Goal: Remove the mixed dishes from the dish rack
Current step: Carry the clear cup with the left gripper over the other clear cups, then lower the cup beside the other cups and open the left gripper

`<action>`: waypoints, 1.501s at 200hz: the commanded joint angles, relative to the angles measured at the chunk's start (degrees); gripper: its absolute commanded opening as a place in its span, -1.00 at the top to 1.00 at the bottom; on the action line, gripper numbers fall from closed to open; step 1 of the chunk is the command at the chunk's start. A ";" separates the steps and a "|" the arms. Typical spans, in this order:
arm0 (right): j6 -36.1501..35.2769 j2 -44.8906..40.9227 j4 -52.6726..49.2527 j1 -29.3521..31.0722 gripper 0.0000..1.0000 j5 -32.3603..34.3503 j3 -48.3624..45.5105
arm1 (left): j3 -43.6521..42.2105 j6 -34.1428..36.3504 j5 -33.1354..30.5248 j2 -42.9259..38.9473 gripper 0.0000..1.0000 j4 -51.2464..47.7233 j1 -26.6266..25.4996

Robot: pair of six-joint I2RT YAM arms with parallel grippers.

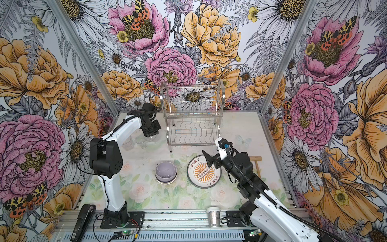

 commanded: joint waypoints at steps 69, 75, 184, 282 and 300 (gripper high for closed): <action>0.37 -0.86 0.03 0.53 -0.99 1.86 -1.42 | 4.81 -1.57 -0.09 4.61 0.81 1.04 0.30; 0.29 -1.01 -0.09 0.53 -0.99 1.88 -1.46 | 4.81 -1.61 -0.02 4.67 0.80 1.04 0.31; 0.13 -2.89 -0.86 0.53 -0.99 2.51 -2.47 | 5.77 -1.33 -0.20 6.29 0.63 1.04 0.31; 0.10 -2.89 0.80 0.53 -0.99 1.34 -3.00 | 7.62 -1.07 -5.84 -3.14 0.11 1.04 -1.33; 0.44 -3.38 0.80 0.53 -0.99 2.22 -3.01 | 7.60 0.05 -7.03 -6.35 -0.03 1.04 -2.24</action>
